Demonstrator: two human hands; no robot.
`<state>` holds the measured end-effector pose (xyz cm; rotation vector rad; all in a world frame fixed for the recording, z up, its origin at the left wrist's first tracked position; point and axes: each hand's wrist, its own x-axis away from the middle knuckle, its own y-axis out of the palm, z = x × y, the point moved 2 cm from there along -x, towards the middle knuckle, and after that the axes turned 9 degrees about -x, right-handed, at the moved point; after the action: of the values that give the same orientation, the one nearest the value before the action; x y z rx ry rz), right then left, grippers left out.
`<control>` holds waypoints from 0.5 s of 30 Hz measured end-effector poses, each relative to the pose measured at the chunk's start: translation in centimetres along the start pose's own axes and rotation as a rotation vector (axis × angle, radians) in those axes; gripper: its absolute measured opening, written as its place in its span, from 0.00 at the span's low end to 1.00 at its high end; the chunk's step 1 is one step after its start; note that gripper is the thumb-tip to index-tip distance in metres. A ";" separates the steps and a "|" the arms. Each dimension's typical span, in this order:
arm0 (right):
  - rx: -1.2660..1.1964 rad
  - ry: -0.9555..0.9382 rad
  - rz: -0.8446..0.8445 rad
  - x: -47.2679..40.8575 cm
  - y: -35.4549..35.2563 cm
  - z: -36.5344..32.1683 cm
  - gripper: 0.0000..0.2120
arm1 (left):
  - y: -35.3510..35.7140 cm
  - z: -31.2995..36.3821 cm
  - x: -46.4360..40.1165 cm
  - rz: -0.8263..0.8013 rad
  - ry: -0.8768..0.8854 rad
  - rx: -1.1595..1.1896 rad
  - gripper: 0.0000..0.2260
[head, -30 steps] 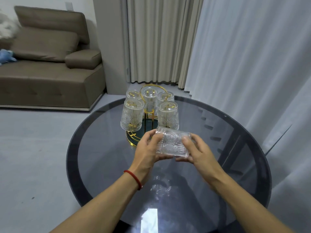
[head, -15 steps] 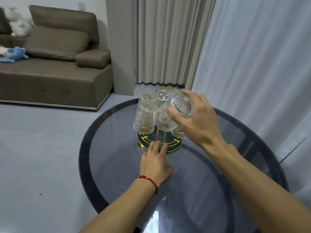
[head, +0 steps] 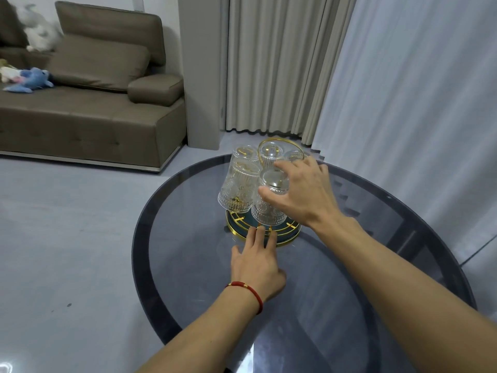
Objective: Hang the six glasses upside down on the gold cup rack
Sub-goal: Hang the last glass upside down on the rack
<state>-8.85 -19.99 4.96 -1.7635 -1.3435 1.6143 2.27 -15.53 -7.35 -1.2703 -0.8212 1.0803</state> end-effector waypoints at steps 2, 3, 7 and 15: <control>0.011 -0.019 0.000 0.0 0.5 0.2 0.33 | 0.0 0.0 0.0 0.000 0.001 0.000 0.37; 0.015 -0.021 -0.005 -0.1 0.7 0.3 0.33 | 0.0 0.1 0.0 -0.001 0.002 0.000 0.37; 0.086 -0.053 -0.032 -0.3 1.1 0.8 0.34 | 0.0 0.2 -0.1 0.010 -0.002 -0.005 0.36; -0.145 0.001 0.184 1.5 -0.7 2.0 0.25 | 0.9 0.3 0.0 0.080 -0.036 0.013 0.35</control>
<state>-11.10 -19.05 4.21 -2.0249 -1.3630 1.6459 1.82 -15.49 -8.14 -1.2849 -0.7943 1.1740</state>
